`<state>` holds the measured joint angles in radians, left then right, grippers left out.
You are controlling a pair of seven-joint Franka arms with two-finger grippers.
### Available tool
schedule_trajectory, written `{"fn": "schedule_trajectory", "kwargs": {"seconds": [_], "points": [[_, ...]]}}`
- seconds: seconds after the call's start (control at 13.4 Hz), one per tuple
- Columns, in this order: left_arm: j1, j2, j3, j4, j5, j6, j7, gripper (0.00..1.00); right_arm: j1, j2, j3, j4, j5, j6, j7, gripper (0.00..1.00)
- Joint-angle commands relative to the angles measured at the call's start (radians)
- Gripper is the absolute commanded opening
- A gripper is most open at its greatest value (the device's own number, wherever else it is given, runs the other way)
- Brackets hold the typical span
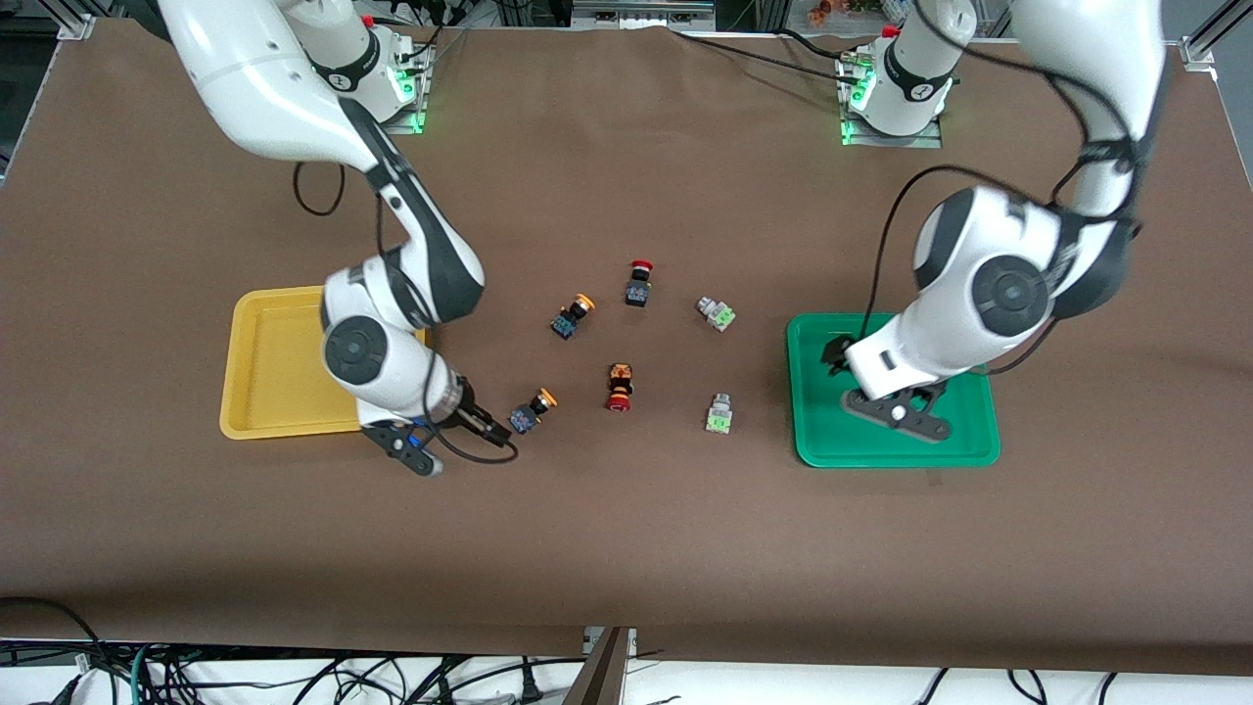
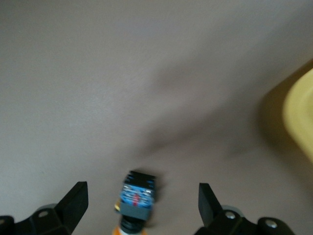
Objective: Place green and yellow buttons in trays
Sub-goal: 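Grasp a blue button with the right gripper while the left gripper grasps a green button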
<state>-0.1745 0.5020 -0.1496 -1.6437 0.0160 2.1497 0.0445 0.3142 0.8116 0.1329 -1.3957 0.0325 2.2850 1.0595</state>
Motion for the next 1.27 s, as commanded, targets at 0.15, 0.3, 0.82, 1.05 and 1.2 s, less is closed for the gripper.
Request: {"fn": "schedule_trajectory", "kwargs": {"seconds": [0.15, 0.3, 0.82, 1.05, 1.2], "points": [[-0.173, 0.203, 0.013, 0.174, -0.010, 0.070, -0.112, 1.00, 0.072, 0.075, -0.001, 0.031, 0.073, 0.065, 0.198, 0.99], [-0.201, 0.243, 0.013, 0.174, -0.008, 0.149, -0.194, 1.00, 0.080, 0.072, -0.001, -0.021, 0.075, 0.080, 0.200, 0.98], [-0.229, 0.326, 0.019, 0.160, 0.002, 0.323, -0.209, 1.00, 0.069, 0.048, -0.004, -0.086, 0.072, 0.103, 0.105, 0.11], [-0.230, 0.336, 0.019, 0.141, 0.070, 0.322, -0.206, 0.63, 0.028, -0.012, -0.012, -0.078, 0.072, -0.033, 0.012, 0.00], [-0.229, 0.337, 0.019, 0.124, 0.076, 0.322, -0.207, 0.40, -0.013, -0.078, -0.018, -0.080, 0.072, -0.169, -0.103, 0.00]]}}
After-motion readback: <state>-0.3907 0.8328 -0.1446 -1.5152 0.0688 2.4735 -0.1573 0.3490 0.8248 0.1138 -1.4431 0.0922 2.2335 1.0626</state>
